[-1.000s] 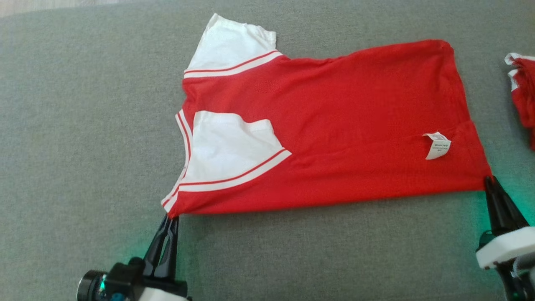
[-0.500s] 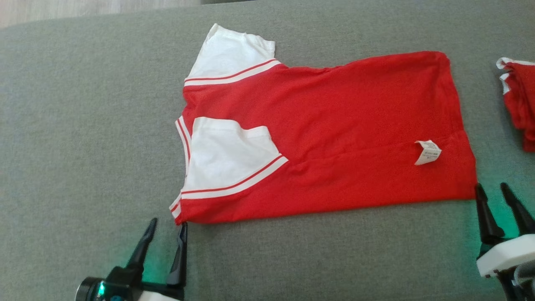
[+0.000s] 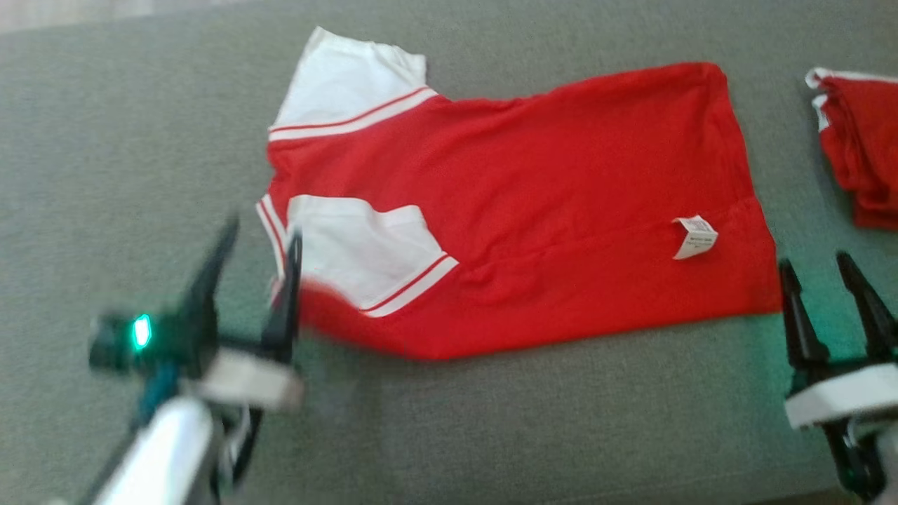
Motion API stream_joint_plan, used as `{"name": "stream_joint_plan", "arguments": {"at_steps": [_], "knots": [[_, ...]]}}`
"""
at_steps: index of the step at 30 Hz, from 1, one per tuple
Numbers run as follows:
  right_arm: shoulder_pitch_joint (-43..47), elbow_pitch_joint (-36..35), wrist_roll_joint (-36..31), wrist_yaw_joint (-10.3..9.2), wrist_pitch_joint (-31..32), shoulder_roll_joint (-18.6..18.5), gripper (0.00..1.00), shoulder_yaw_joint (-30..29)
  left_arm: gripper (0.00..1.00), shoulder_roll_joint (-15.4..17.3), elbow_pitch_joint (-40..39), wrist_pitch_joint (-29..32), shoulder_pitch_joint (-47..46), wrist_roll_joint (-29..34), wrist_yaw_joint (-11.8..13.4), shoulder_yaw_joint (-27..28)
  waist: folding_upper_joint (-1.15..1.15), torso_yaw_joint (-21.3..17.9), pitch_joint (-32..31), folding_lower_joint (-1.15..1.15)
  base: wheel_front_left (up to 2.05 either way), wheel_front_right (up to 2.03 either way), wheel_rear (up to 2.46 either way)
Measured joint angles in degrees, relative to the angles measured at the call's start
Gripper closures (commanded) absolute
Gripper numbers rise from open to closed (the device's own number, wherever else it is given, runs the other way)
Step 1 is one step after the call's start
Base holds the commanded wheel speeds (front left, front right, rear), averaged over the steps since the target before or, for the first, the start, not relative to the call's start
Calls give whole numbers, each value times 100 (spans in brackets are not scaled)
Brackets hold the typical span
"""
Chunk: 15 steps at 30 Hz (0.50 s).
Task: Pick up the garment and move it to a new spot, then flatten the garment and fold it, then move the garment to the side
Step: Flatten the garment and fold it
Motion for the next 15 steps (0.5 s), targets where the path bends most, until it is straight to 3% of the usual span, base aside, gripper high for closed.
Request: {"name": "stream_joint_plan", "arguments": {"at_steps": [6,15], "knots": [[-488,-412,-108,0,-8,154,0,163,0,235,-112,654,-1484,235,-300,-8,0,-221,358,1,0,0,0],[-860,-649,-131,0,-15,482,0,388,0,544,463,2508,-3745,66,-1137,-141,0,-773,1036,1,0,0,0]]}}
